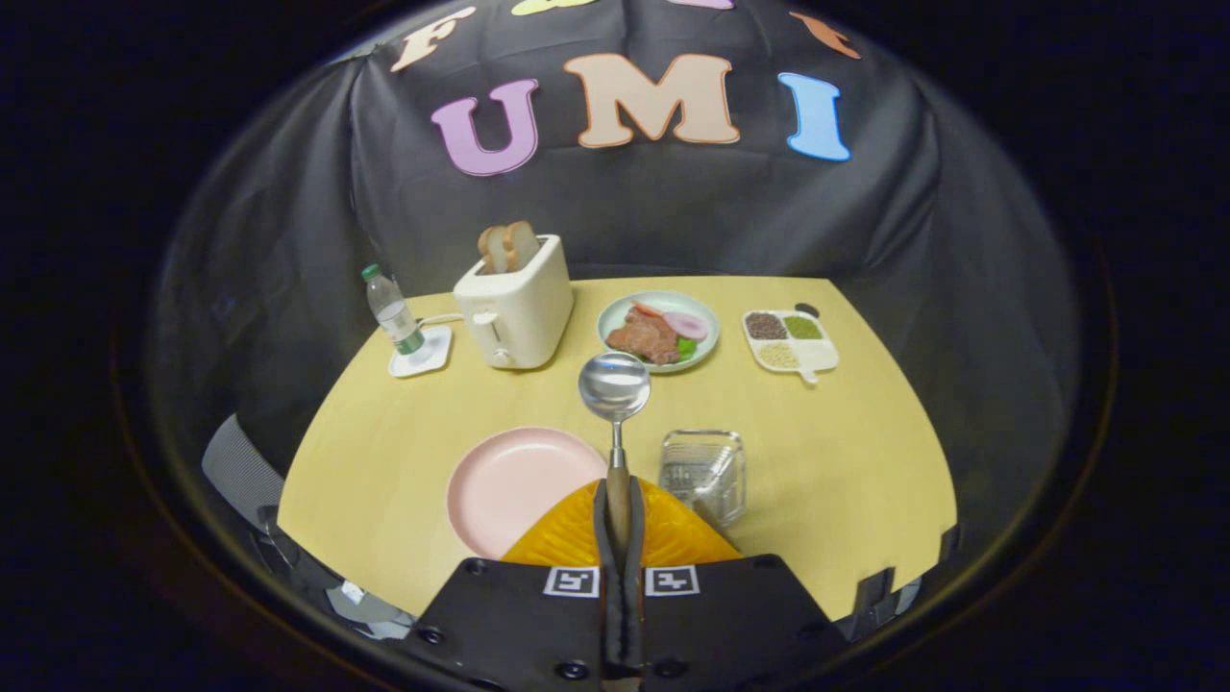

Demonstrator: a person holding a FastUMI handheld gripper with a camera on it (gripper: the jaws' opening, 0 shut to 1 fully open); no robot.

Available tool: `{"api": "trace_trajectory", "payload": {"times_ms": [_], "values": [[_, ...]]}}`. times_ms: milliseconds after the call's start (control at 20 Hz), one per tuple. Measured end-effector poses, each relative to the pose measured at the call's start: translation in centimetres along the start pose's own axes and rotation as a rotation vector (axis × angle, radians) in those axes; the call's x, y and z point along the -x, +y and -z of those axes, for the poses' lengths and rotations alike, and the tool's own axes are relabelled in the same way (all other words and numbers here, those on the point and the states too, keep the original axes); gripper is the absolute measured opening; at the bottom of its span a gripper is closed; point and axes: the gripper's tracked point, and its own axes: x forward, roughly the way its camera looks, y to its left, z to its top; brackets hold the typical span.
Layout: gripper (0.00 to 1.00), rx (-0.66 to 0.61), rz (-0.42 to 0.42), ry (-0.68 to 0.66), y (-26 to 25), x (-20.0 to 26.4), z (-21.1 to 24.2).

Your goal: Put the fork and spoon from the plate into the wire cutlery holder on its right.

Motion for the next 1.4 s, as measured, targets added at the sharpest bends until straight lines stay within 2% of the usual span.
{"api": "trace_trajectory", "payload": {"times_ms": [250, 650, 1100, 1250, 1400], "values": [[0.03, 0.086, 0.054, 0.098, -4.6, 0.0, 0.3], [0.04, 0.197, 0.013, 0.338, -6.9, -1.9, 3.4], [0.04, 0.168, -0.039, 0.615, -8.2, -4.3, 5.4], [0.04, 0.154, -0.044, 0.661, -7.8, -4.8, 5.5], [0.04, 0.191, -0.054, 0.701, -7.5, -4.9, 6.0]]}}
